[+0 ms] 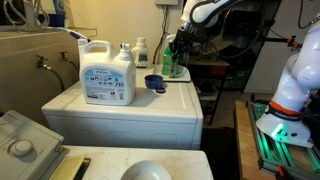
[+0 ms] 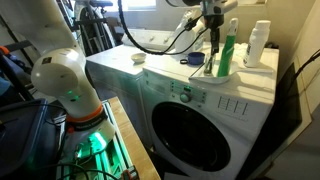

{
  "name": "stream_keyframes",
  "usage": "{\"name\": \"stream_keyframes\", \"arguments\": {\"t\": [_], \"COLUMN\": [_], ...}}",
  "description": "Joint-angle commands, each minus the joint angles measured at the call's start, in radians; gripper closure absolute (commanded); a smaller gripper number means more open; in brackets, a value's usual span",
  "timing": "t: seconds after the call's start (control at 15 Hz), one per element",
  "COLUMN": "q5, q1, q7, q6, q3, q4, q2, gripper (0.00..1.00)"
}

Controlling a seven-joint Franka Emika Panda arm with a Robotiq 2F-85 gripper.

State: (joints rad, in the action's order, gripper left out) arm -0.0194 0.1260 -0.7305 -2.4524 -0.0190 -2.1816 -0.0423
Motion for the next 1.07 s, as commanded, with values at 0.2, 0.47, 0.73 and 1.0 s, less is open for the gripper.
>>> {"name": "stream_keyframes", "arguments": {"t": [0.2, 0.47, 0.73, 1.0], "q5": [0.194, 0.295, 0.049, -0.141], "q1": [-0.006, -0.026, -0.134, -0.172], "q7": [-0.032, 0.034, 0.187, 0.26], "q6": [0.053, 0.121, -0.001, -0.036], "q3": [0.02, 0.074, 0.089, 0.084], "q4": [-0.013, 0.002, 0.006, 0.036], "q2": [-0.196, -0.312, -0.271, -0.104], "gripper": [0.96, 0.96, 0.96, 0.96]}}
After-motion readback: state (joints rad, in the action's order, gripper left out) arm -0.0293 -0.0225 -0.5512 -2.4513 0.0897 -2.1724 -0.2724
